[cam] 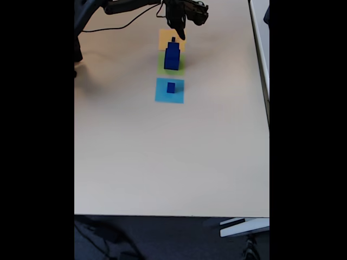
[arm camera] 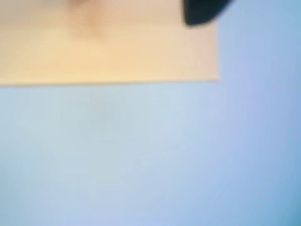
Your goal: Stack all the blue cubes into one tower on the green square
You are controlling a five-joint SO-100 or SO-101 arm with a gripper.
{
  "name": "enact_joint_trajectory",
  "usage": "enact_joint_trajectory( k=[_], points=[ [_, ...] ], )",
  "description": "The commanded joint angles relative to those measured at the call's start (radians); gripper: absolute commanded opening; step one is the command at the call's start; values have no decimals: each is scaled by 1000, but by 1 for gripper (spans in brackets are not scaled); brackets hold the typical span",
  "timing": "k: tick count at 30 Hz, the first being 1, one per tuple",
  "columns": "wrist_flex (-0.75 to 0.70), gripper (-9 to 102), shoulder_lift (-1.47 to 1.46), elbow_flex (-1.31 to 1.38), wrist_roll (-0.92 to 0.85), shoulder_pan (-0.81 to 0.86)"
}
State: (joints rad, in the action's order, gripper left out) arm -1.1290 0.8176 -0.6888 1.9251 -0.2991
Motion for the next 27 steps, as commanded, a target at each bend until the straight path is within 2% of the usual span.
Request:
enact_joint_trajectory(
  k=[1, 3, 15, 20, 27],
  points=[
    [18, 23, 3, 141, -29, -12],
    [18, 25, -3, 181, -40, -12],
    [-37, 50, 23, 351, -225, 63],
    [-75, 52, 94, 342, -308, 133],
    [-92, 52, 239, 195, -426, 272]
  ],
)
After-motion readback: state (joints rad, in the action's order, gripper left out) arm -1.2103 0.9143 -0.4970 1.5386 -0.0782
